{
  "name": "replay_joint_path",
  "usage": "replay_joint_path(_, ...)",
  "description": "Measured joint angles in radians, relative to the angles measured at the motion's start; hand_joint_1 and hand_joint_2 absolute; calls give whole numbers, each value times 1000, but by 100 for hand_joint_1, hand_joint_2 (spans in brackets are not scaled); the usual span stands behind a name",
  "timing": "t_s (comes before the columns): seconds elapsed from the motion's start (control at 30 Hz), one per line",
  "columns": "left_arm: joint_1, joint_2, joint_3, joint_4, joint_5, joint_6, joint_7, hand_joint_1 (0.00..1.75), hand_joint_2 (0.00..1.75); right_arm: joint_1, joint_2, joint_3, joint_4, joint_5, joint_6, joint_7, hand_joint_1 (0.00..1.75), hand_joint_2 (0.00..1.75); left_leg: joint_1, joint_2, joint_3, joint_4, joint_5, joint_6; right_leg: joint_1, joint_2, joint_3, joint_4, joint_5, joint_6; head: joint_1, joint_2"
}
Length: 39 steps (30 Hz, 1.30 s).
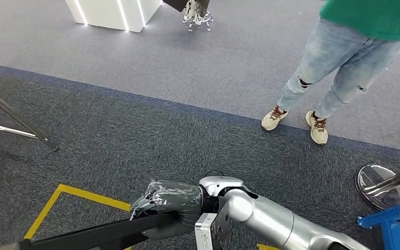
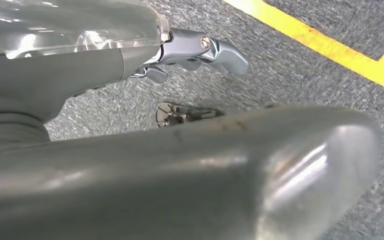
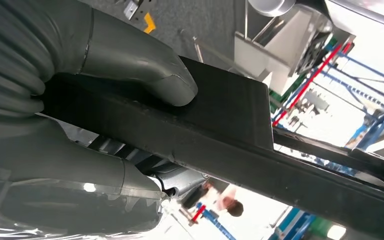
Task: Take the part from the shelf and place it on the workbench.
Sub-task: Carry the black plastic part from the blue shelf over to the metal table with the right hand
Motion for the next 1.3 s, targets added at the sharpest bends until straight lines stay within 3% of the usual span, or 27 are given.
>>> replay_joint_path(0.03, 2, 0, 0, 0, 0, 1, 0, 0, 0, 0, 0, 0, -2, 4, 0, 0, 175, 175, 2, -13, 2, -5, 3, 5, -1, -6, 3, 0, -3, 6, 0, 0)
replay_joint_path(0.07, 4, 0, 1, 0, -1, 1, 0, 0, 0, -1, -1, -1, -3, 7, -1, 0, 175, 175, 5, -25, 5, -11, 6, 10, -3, 6, 4, 5, -8, 11, 1, 0)
replay_joint_path(0.13, 4, -1, 2, 0, -2, 1, 0, 0, 0, -2, -4, -1, -8, 13, -3, 0, 175, 175, 11, -47, 15, -23, 13, 19, -7, 66, -19, 65, -46, 19, 2, 0)
replay_joint_path(0.17, 2, -1, 2, 0, -2, 1, 0, 0, 0, -1, -6, -2, -9, 18, -5, 0, 175, 175, 12, -58, 15, -24, 15, 22, -10, 99, -48, 124, -76, 21, 3, 0)
replay_joint_path(0.2, -1, -1, 3, 0, -2, 1, 1, 0, 0, 1, -9, -2, -10, 24, -7, 1, 175, 175, 12, -71, 15, -24, 15, 24, -10, 116, -85, 194, -106, 22, 3, 0)
replay_joint_path(0.23, -3, -1, 4, 0, -2, 1, 1, 0, 0, 4, -13, -2, -11, 28, -8, 2, 175, 175, 12, -86, 14, -23, 15, 25, -11, 122, -119, 253, -125, 23, 3, 0)
replay_joint_path(0.27, -3, -1, 5, 0, 0, 1, 1, 0, 0, 6, -15, -2, -11, 32, -9, 3, 175, 175, 12, -101, 14, -22, 15, 25, -12, 124, -140, 283, -124, 23, 3, 0)
replay_joint_path(0.3, -3, -1, 7, 0, 1, 1, 1, 0, 0, 7, -17, -2, -12, 35, -11, 3, 175, 175, 13, -117, 15, -19, 14, 24, -13, 126, -142, 274, -103, 24, 3, 0)
replay_joint_path(0.33, -3, -1, 9, 0, 3, 1, 1, 0, 0, 7, -18, -2, -14, 36, -13, 3, 175, 175, 14, -132, 16, -16, 12, 21, -15, 130, -127, 231, -67, 24, 3, 0)
replay_joint_path(0.4, -4, -1, 13, 0, 5, 1, 2, 0, 0, 5, -18, -2, -17, 38, -16, 4, 175, 175, 16, -161, 13, -4, 5, 13, -22, 168, -71, 95, 6, 25, 3, 0)
replay_joint_path(0.47, -5, 0, 16, 0, 2, 8, 11, 0, 0, 4, -19, -2, -18, 38, -18, 4, 175, 175, 17, -184, 5, 4, 1, 2, -26, 199, -40, 20, 28, 23, 3, 0)
replay_joint_path(0.53, -2, 2, 17, 0, -10, 29, 33, 0, 0, 2, -21, -2, -19, 38, -19, 5, 175, 175, 22, -205, -2, 2, 2, -11, -23, 186, -37, 13, 26, 13, 3, 0)
replay_joint_path(0.57, 1, 4, 16, 0, -22, 47, 51, 0, 0, 1, -21, -2, -21, 38, -19, 5, 175, 175, 23, -194, -4, 4, 1, -17, -22, 174, -34, 9, 28, 6, 3, 0)
replay_joint_path(0.63, 3, 10, 14, 1, -54, 100, 94, 0, 0, -2, -21, -2, -26, 36, -20, 6, 175, 175, 22, -134, -26, 48, -25, -25, -21, 148, -25, -1, 29, -8, 2, 0)
replay_joint_path(0.67, 1, 14, 11, 1, -71, 132, 116, 0, 0, -2, -22, -2, -28, 35, -21, 7, 175, 175, 22, -97, -51, 99, -50, -28, -18, 134, -22, -3, 28, -13, 2, 0)
replay_joint_path(0.7, -1, 19, 8, 1, -84, 163, 134, 0, 0, 0, -23, -2, -29, 34, -23, 8, 175, 175, 23, -77, -85, 164, -80, -32, -16, 119, -20, -4, 26, -17, 2, 0)
replay_joint_path(0.77, -2, 30, 2, 1, -103, 211, 159, 0, 0, 5, -27, -2, -29, 32, -25, 11, 175, 175, 26, -66, -143, 270, -114, -36, -12, 89, -18, -4, 21, -20, 2, 0)
replay_joint_path(0.8, 1, 36, -1, 1, -110, 225, 166, 0, 0, 7, -29, -2, -30, 30, -27, 12, 175, 175, 27, -64, -149, 280, -108, -37, -10, 76, -17, -4, 19, -20, 2, 0)
replay_joint_path(0.87, 6, 50, -6, 1, -122, 238, 171, 0, 0, 8, -33, -2, -33, 27, -31, 13, 175, 175, 26, -50, -99, 186, -51, -35, -9, 50, -11, -4, 13, -18, 2, 0)
replay_joint_path(0.93, 8, 65, -11, 1, -132, 239, 171, 0, 0, 9, -38, -2, -38, 27, -34, 12, 175, 175, 17, -5, -27, 52, -5, -24, -4, 28, -3, -3, 6, -11, 2, 0)
replay_joint_path(0.97, 8, 73, -13, 1, -137, 236, 171, 0, 0, 9, -42, -2, -40, 31, -35, 11, 175, 175, 12, 11, -7, 14, 2, -17, -1, 18, 1, -3, 2, -6, 2, 0)
replay_joint_path(1.0, 9, 79, -15, 1, -140, 230, 171, 0, 0, 10, -45, -3, -41, 41, -36, 9, 175, 175, 8, 15, -2, 1, 0, -9, 1, 8, 3, -3, -1, -1, 3, 0)
replay_joint_path(1.07, 15, 91, -18, 1, -145, 212, 168, 0, 0, 10, -52, -2, -43, 71, -37, 0, 175, 175, 8, -11, -1, -5, 2, 3, -1, -4, 9, -3, -7, 9, 3, 0)
replay_joint_path(1.13, 20, 99, -19, 0, -146, 196, 162, 0, 0, 11, -57, 0, -46, 97, -37, -8, 175, 175, 13, -35, 7, -13, 6, 13, -6, 40, -2, 32, -32, 19, 4, 0)
replay_joint_path(1.2, 16, 100, -20, 0, -146, 183, 152, 0, 0, 15, -65, 4, -48, 113, -37, -12, 175, 175, 16, -59, 10, -17, 9, 21, -10, 103, -55, 141, -87, 24, 4, 0)
replay_joint_path(1.27, 11, 101, -22, 1, -146, 170, 141, 0, 0, 22, -73, 11, -48, 119, -39, -15, 175, 175, 16, -90, 10, -14, 9, 23, -11, 122, -124, 260, -124, 26, 4, 0)
replay_joint_path(1.3, 10, 100, -23, 1, -146, 163, 136, 0, 0, 24, -76, 14, -48, 119, -41, -14, 175, 175, 16, -107, 10, -12, 7, 23, -11, 125, -140, 278, -115, 26, 4, 0)
